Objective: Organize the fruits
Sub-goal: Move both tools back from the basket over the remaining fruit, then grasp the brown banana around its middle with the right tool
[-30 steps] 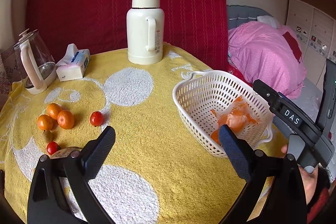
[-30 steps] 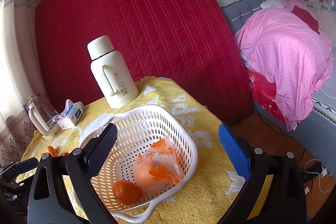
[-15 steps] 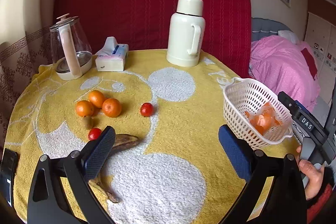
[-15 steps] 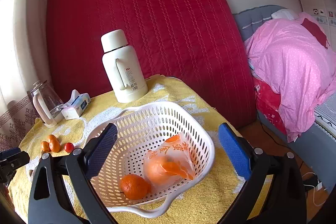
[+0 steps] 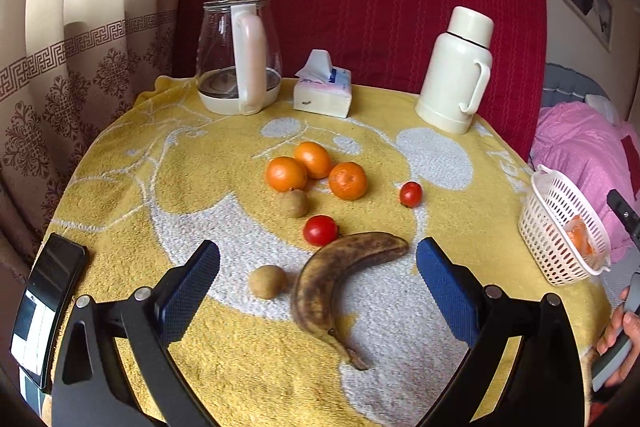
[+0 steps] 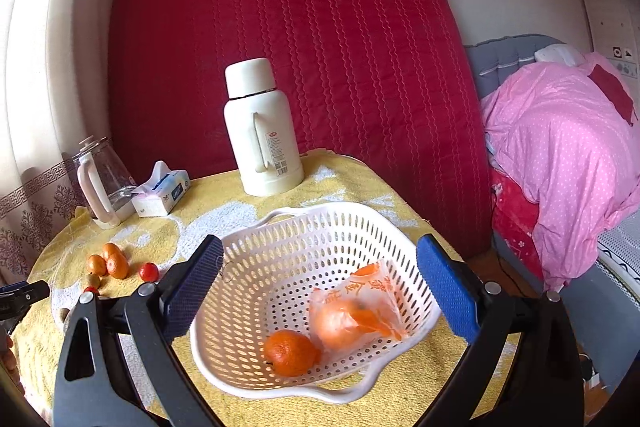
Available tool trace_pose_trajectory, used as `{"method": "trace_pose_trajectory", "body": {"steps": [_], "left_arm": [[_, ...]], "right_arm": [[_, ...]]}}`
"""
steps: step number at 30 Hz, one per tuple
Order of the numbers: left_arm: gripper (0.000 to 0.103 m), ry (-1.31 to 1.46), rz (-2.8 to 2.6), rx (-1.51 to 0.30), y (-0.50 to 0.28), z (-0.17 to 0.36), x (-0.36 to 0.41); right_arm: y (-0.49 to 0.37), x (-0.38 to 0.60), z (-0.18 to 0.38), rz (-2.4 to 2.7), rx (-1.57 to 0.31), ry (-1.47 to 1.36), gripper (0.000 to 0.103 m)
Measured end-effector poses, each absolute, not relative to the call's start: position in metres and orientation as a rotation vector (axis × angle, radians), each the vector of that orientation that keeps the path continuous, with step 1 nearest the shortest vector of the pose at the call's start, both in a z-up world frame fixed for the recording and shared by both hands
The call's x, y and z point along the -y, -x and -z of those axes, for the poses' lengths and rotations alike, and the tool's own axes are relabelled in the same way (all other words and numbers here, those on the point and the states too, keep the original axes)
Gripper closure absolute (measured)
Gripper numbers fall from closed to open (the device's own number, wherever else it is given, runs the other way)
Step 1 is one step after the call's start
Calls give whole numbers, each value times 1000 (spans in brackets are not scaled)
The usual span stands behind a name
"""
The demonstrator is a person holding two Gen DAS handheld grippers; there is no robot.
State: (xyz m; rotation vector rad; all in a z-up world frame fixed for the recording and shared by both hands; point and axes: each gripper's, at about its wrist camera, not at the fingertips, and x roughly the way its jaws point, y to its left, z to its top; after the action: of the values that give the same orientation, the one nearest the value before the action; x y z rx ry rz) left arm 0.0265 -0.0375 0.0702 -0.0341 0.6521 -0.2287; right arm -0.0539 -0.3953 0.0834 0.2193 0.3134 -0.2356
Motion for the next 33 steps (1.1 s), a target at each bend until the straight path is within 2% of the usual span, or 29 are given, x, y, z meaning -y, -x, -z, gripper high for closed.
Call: {"method": "trace_pose_trajectory", "body": {"steps": [13,25,33], "left_arm": [[5,89,110,-637,-39,-60,-25],[5,106,29,-645,-50,-48,-55],[5,119,22,-659,-52,-44,-58]], "right_arm": [[26,292,-104,-98,-393,-125,3],[-17,189,-66,-302,-655,-78,3],[-34,122,-34,-348,-772,130,3]]}}
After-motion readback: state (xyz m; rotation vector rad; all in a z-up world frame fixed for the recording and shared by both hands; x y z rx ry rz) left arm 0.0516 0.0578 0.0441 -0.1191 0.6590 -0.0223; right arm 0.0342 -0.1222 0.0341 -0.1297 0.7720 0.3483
